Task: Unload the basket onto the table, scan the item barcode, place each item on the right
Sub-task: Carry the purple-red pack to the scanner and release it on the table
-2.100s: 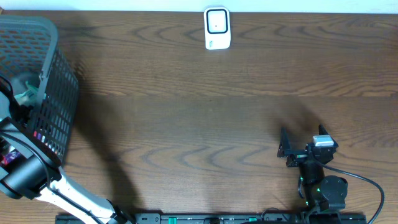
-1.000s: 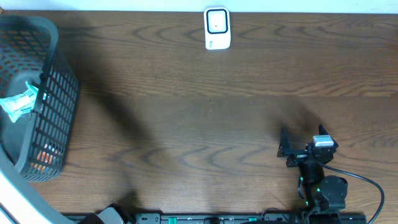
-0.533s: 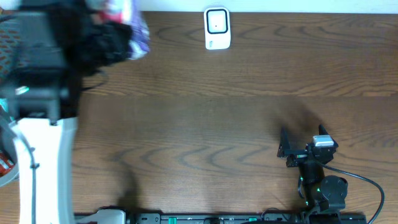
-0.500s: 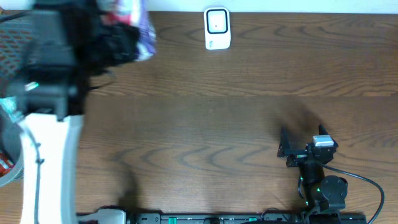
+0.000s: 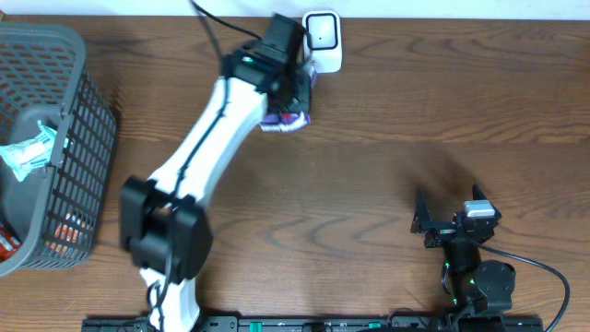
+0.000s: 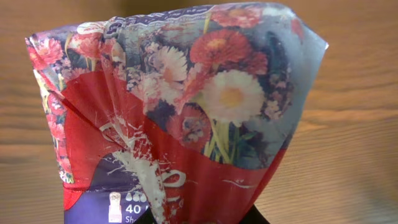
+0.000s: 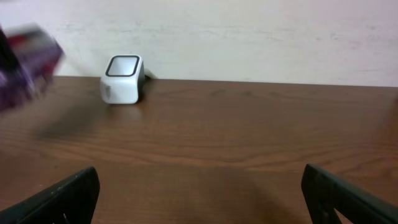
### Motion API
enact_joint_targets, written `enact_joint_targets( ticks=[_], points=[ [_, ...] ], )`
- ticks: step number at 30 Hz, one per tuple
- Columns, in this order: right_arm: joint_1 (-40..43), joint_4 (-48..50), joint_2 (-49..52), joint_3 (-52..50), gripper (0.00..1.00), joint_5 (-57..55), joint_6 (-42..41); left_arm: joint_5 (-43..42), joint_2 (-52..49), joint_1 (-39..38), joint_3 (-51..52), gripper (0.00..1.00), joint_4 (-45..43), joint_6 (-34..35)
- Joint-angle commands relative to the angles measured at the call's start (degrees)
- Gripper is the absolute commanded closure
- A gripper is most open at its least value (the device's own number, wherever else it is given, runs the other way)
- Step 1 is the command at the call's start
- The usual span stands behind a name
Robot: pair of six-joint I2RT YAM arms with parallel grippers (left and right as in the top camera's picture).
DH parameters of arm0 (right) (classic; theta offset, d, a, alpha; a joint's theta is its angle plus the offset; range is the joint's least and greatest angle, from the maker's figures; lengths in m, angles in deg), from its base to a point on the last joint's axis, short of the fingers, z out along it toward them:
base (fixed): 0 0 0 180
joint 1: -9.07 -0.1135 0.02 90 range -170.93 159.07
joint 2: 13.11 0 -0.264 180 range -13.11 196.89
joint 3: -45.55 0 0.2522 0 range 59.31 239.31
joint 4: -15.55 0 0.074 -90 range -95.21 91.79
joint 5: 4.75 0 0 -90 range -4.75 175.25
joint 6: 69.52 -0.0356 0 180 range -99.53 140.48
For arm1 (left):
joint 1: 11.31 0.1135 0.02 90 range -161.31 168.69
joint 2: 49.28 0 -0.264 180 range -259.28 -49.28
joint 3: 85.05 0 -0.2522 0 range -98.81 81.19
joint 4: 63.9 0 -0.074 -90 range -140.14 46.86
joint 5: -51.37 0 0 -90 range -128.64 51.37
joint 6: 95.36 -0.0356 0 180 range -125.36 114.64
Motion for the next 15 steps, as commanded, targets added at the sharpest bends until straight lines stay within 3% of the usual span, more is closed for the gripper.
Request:
enact_joint_targets(
  ticks=[1,2,4,6,12,15],
  points=[
    [0.24,-0.26,-0.31,-0.07,0.01,-0.31,0.61,-1.66,-2.43,-1.36,0.33,0.57,-0.09,2.60],
    [0.24,-0.26,-0.31,-0.07,0.01,-0.31,0.61,-2.36,-2.89,-1.57,0.33,0.39,-0.07,2.58],
    [0.24,-0.26,-0.31,-0.07,0.01,-0.31,0.61,-3.56,-3.08,-1.68,0.31,0.20,-0.07,2.58],
    [0.24,-0.26,-0.31,-0.07,0.01,-0.31,0.61,-5.03,-2.14,-1.40,-0.50,0.12,0.22,2.56],
    [0.24,-0.26,-0.31,-0.07,0.01,-0.31,0.61,-5.90,7.30,3.43,-5.18,0.11,0.57,2.27],
    [0.24,-0.26,-0.31,-0.07,0.01,-0.31,0.59,-5.90,14.23,8.61,-6.62,0.11,0.33,-1.03]
  ],
)
